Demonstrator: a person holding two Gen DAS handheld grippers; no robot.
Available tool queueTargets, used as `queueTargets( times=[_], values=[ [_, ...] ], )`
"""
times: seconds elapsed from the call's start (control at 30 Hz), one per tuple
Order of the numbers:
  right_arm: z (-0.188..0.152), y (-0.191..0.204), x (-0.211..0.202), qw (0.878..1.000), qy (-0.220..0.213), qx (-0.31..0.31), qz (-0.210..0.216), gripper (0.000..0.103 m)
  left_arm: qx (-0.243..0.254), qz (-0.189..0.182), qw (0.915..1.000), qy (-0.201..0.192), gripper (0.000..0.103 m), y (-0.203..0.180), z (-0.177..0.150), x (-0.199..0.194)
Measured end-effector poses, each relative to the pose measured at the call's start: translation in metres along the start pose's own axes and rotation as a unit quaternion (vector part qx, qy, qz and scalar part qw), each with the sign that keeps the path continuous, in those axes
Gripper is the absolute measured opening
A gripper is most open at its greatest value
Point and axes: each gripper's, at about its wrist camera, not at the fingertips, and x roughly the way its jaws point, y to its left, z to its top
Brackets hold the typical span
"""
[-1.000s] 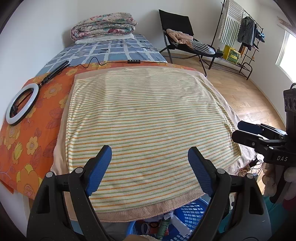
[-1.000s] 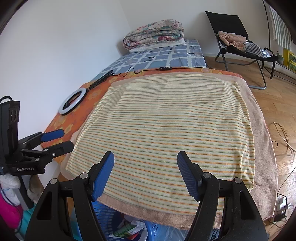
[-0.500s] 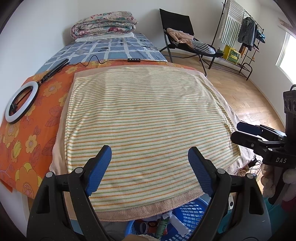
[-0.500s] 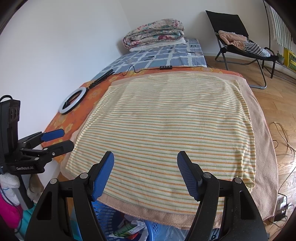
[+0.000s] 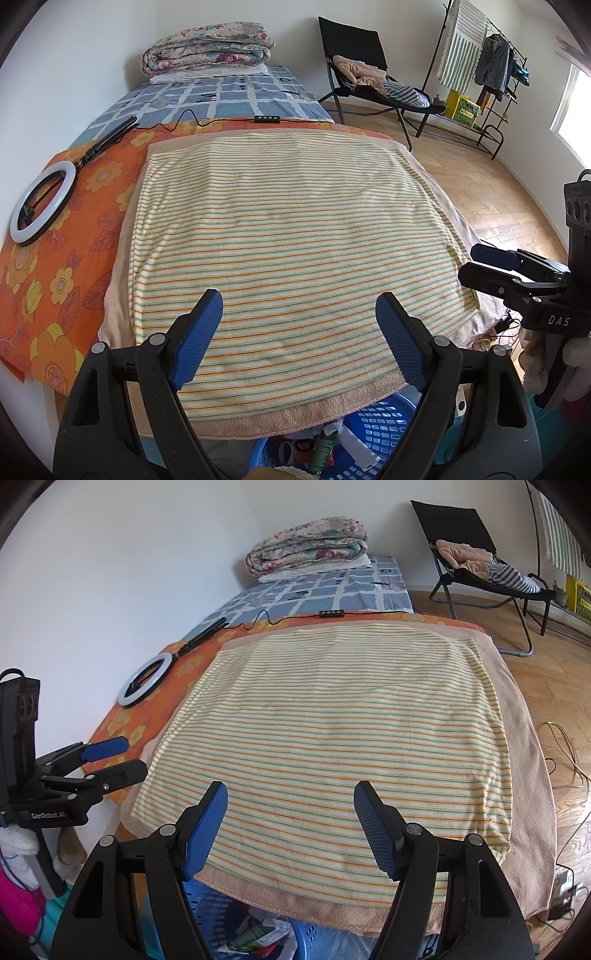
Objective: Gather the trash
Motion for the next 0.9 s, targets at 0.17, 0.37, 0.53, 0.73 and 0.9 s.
queueTargets(
  times=[0.17,0.37,0.53,0.73,0.9],
  values=[
    [0.0,0.0,0.0,1.0,0.0,0.0,0.0,0.071,0.002,0.001,1.0,-0.001,0.087,0.0,0.0,0.0],
    [-0.001,0.0,0.0,1.0,0.0,0.0,0.0,0.071,0.003,0.003,1.0,-0.006,0.087,-0.005,-0.005,-0.003],
    [-0.002,0.002,0.001,1.0,0.001,0.001,0.002,0.071,0.003,0.021,0.9997,-0.013,0.087,-0.006,-0.003,-0.009],
    [-0.004,0.003,0.002,1.0,0.001,0.0,0.002,0.071,0.011,0.033,0.9992,-0.022,0.087,-0.012,-0.004,-0.016],
    [-0.004,0.004,0.002,1.0,0.002,0.0,0.002,0.071,0.01,0.048,0.9983,-0.03,0.103,-0.013,-0.002,-0.02]
  ],
)
